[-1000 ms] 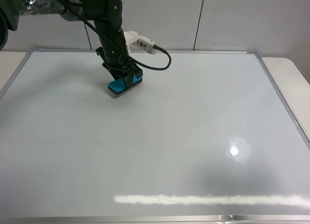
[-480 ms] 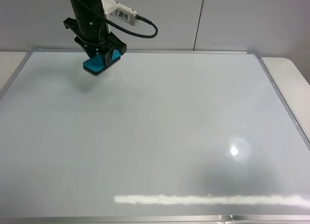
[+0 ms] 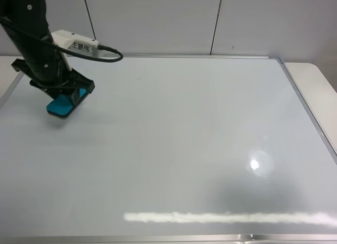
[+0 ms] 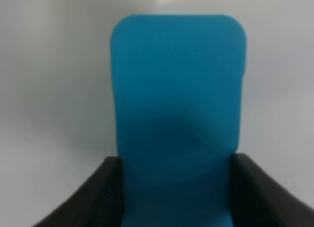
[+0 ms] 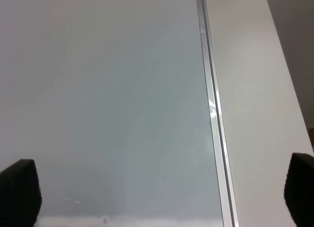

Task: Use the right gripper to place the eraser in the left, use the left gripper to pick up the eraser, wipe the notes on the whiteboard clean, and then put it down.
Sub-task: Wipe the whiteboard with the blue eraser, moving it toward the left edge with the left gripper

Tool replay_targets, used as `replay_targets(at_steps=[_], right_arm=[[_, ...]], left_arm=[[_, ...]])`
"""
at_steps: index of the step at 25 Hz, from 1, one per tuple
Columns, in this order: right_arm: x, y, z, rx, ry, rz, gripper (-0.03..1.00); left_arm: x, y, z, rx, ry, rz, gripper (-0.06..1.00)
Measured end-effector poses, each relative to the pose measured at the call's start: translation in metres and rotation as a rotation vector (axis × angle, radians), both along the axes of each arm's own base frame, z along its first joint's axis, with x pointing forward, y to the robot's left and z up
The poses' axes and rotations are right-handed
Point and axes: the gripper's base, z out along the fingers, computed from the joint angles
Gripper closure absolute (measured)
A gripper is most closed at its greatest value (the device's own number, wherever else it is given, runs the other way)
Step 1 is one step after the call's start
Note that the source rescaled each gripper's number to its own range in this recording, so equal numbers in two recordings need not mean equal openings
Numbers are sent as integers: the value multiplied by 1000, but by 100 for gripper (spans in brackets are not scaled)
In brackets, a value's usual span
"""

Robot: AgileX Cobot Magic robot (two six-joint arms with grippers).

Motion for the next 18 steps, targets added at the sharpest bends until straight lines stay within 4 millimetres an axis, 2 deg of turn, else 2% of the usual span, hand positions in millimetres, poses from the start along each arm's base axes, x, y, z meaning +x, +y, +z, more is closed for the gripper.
replay_targets(at_steps=[5, 8, 18], right_arm=[[0, 0, 0, 0, 0, 0, -3], [0, 0, 0, 0, 0, 0, -3], [0, 0, 0, 0, 0, 0, -3]], left_arm=[[-25, 41, -22, -23, 14, 120, 93], [-30, 55, -30, -53, 6, 182, 93], [-38, 57, -46, -131, -71, 221, 93]])
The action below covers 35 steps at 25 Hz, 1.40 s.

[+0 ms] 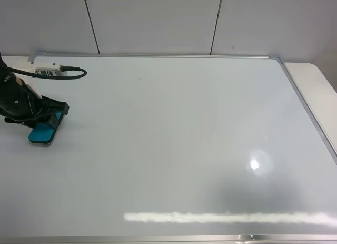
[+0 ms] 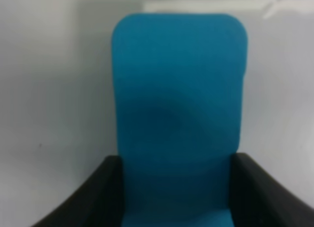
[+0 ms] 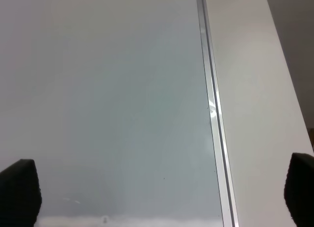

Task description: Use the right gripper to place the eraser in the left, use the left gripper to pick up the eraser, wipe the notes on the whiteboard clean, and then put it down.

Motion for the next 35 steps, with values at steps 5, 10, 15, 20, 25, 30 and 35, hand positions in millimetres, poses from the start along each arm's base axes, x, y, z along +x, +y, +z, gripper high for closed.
replay_targets(at_steps=[5, 10, 15, 20, 25, 30, 35], right_arm=[[0, 0, 0, 0, 0, 0, -3], [0, 0, 0, 0, 0, 0, -3], [0, 0, 0, 0, 0, 0, -3], [0, 0, 0, 0, 0, 0, -3], [0, 0, 0, 0, 0, 0, -3], [0, 0, 0, 0, 0, 0, -3], [0, 0, 0, 0, 0, 0, -3]], left_arm=[[0, 0, 0, -7, 0, 6, 93], [-1, -6, 0, -19, 8, 1, 25], [-2, -12, 0, -31, 12, -5, -4], [-2, -12, 0, -37, 16, 2, -5], [-3, -13, -1, -49, 20, 16, -6], [-3, -13, 0, -50, 22, 17, -6], [-3, -13, -1, -49, 29, 18, -6]])
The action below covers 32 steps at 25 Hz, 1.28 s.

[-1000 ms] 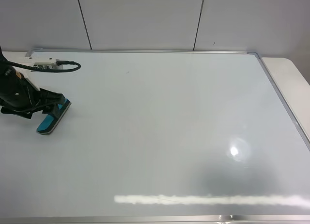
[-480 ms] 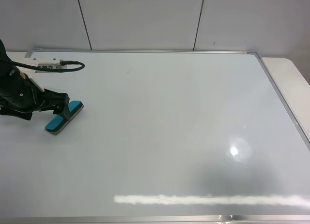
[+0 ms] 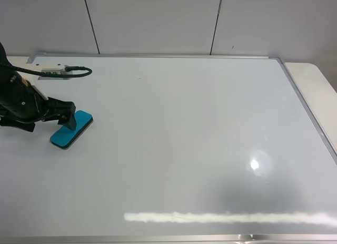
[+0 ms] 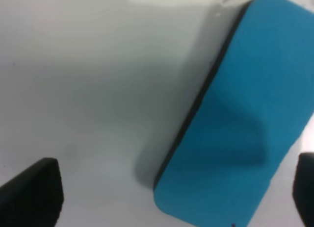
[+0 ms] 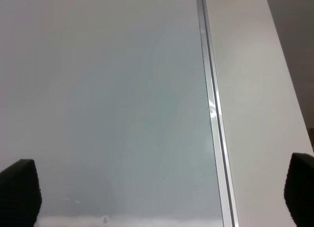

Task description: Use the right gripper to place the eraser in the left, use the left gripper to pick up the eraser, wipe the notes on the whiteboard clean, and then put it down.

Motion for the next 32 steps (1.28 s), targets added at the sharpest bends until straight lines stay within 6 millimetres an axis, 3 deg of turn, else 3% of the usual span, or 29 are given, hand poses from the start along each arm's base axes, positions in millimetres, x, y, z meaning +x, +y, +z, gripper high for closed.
replay_targets(at_steps=[6, 13, 17, 22, 26, 32], right_arm=[[0, 0, 0, 0, 0, 0, -3], [0, 0, 0, 0, 0, 0, -3], [0, 0, 0, 0, 0, 0, -3], [0, 0, 0, 0, 0, 0, -3], [0, 0, 0, 0, 0, 0, -3], [0, 0, 0, 0, 0, 0, -3]], left_arm=[[-3, 0, 12, -4, -33, 0, -6], [-22, 3, 81, -37, -275, -1, -6], [-49, 9, 126, -19, -439, -24, -6], [-95, 17, 181, -28, -698, -29, -6], [-137, 23, 213, -48, -894, -24, -5], [-199, 33, 239, -65, -1121, -16, -5]])
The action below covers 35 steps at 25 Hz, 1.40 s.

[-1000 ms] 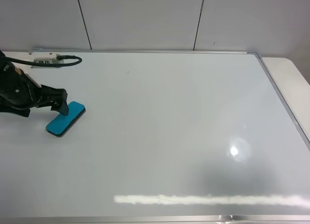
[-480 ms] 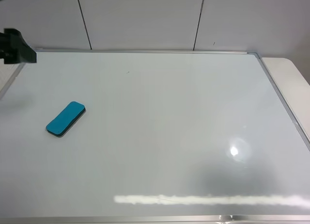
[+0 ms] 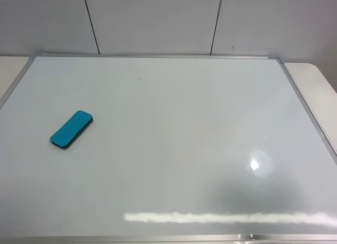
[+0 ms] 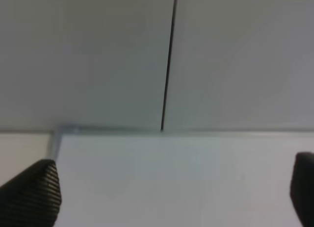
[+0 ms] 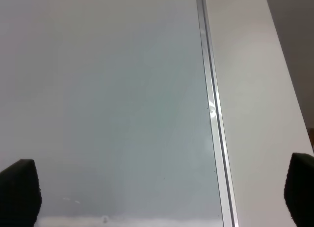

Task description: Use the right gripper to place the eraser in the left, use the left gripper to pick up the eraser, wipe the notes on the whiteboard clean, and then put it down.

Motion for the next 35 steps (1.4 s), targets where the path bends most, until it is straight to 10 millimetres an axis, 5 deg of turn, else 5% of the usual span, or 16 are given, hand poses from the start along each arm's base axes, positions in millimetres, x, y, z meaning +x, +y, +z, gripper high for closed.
replay_targets(at_steps=[7, 16, 27, 35], right_arm=[[0, 0, 0, 0, 0, 0, -3], [0, 0, 0, 0, 0, 0, -3], [0, 0, 0, 0, 0, 0, -3], [0, 0, 0, 0, 0, 0, -3]], left_arm=[[-62, 12, -7, -2, -19, 29, -5], [-117, 22, -31, 51, -37, 168, -5], [-91, 15, -102, 74, 284, 145, -5], [-89, 13, -111, 65, 334, 131, -5]])
